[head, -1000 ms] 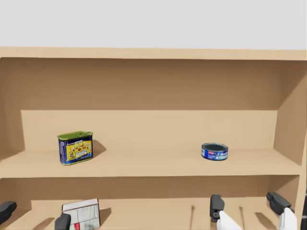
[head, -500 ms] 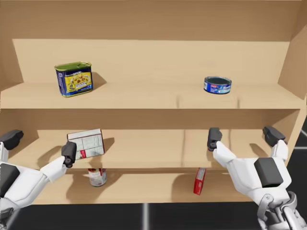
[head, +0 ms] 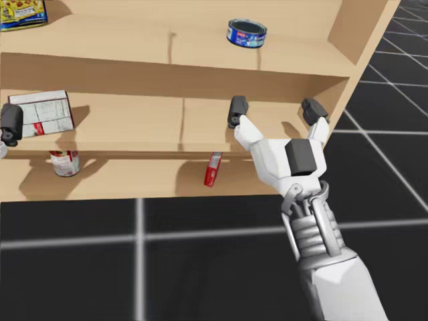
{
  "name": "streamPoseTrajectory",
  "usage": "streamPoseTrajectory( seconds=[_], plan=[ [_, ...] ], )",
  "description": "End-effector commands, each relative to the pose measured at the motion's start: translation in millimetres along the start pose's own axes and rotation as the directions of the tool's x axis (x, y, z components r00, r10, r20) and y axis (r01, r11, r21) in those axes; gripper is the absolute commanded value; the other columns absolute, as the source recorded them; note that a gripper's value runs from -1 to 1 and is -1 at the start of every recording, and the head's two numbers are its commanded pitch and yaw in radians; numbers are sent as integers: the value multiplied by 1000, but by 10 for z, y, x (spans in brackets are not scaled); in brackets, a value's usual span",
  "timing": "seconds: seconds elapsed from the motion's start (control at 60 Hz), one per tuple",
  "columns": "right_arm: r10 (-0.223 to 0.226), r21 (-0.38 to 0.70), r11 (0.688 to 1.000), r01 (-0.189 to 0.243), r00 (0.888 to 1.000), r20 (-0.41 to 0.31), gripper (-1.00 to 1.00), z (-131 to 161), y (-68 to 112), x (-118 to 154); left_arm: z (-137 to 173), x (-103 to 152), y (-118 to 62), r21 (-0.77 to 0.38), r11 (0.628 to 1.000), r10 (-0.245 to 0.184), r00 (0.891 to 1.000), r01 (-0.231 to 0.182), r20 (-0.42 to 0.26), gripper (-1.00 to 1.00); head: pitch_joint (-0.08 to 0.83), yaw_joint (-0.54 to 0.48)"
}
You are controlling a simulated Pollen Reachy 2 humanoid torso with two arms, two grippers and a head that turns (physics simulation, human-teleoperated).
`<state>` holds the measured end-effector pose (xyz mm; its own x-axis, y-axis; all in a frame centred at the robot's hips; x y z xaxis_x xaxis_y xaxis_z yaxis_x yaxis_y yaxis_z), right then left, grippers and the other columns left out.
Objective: Find the gelatin box on the shelf and bring it to me.
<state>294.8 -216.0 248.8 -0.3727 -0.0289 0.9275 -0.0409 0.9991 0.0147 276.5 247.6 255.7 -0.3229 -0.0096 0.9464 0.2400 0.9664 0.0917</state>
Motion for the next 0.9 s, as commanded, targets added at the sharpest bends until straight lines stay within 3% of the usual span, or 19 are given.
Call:
streamPoseTrajectory(
  seconds=[0.017,0.1,0.267,0.333,0.383,0.433,0.5,0.583,0.683,0.733,0.783,0.9],
  plan=[
    [-29,-13,999,29,1000,-10,-1000,32,67,48,18,38,11,-2,1000,8,1000,-8,11,-1000,592,-252],
    [-34,22,999,34,999,-25,-1000,133,133,169,24,48,29,0,1000,12,1000,-12,14,-1000,584,-240],
    [11,4,1000,-11,997,-79,-1000,460,413,332,28,49,32,-6,1000,15,1000,-14,16,-1000,580,-230],
    [-76,-32,997,73,992,-104,-1000,603,545,373,29,52,34,-7,1000,15,1000,-14,18,-1000,580,-229],
    [-67,-25,998,65,991,-116,-1000,660,578,370,30,54,36,-7,1000,14,1000,-14,18,-1000,579,-228],
    [-86,-35,996,82,987,-138,-1000,742,639,354,30,55,39,-7,1000,14,1000,-14,18,-1000,579,-226],
    [-84,-21,996,82,986,-146,-1000,839,691,300,32,56,39,-7,1000,13,1000,-13,19,-1000,582,-226],
    [-116,7,993,120,975,-189,-1000,963,749,135,37,60,39,-9,1000,15,1000,-15,20,-1000,583,-223],
    [-124,-19,992,123,964,-237,-1000,1045,793,-125,39,60,31,-13,1000,14,1000,-14,21,-1000,585,-221],
    [-125,-22,992,123,960,-251,-1000,1050,794,-198,39,59,28,-14,1000,13,1000,-13,22,-1000,585,-220],
    [-147,-34,989,144,948,-281,-1000,1041,798,-292,39,57,24,-15,1000,12,1000,-12,21,-1000,586,-220],
    [-152,-48,988,144,944,-293,-1000,926,806,-477,41,55,16,-16,1000,8,1000,-8,21,-1000,587,-224]
  ],
)
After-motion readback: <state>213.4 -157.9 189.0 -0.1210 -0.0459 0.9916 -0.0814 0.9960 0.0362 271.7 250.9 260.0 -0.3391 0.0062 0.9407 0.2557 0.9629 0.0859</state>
